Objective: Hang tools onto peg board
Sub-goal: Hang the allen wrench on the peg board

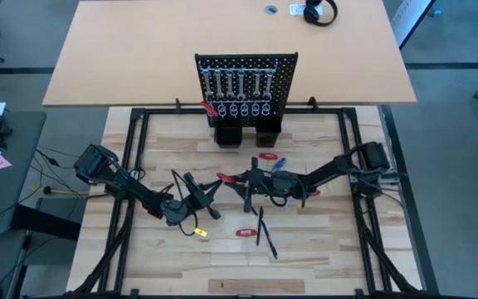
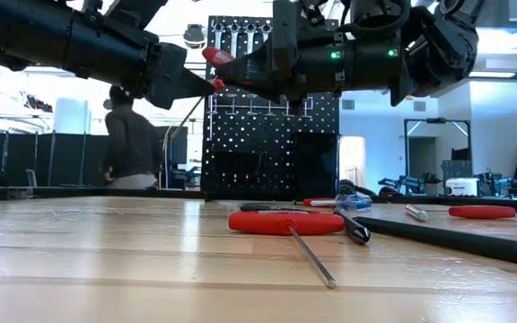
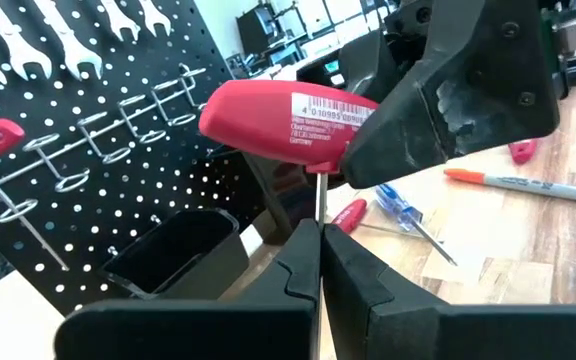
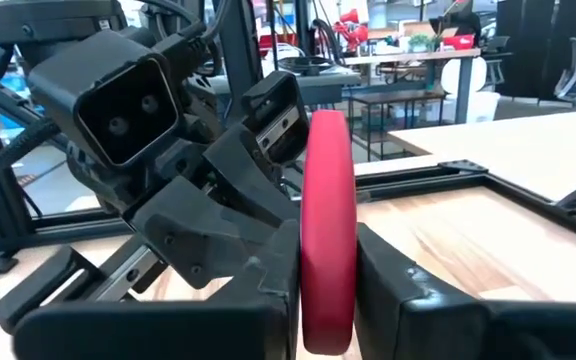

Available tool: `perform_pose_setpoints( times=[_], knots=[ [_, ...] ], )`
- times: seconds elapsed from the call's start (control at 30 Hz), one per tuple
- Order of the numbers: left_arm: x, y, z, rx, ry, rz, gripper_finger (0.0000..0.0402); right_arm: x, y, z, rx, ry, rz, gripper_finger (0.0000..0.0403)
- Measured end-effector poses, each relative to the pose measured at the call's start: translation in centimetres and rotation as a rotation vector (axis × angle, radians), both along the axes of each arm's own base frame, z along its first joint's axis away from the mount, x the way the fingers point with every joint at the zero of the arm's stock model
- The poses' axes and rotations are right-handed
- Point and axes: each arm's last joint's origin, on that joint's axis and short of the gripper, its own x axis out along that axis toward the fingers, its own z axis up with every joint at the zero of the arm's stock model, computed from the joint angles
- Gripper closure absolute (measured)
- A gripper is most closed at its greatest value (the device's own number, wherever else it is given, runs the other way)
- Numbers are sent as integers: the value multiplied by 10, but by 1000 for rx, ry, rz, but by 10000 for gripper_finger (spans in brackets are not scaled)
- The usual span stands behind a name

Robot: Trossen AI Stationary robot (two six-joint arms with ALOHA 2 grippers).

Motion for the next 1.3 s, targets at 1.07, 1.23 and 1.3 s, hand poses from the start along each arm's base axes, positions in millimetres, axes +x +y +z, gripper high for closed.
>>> perform_pose_setpoints(
  times=[1.07, 1.23, 1.3],
  knots=[
    [-9, -3, -32, -99, 154, -40, 244, 10, -140, 169, -312, 187, -423, 337],
    [-9, -3, -31, -103, 145, -42, 244, 18, -147, 152, -303, 296, -418, 337],
    [-9, -3, -32, -102, 147, -42, 244, 21, -151, 148, -301, 291, -425, 337]
  ],
)
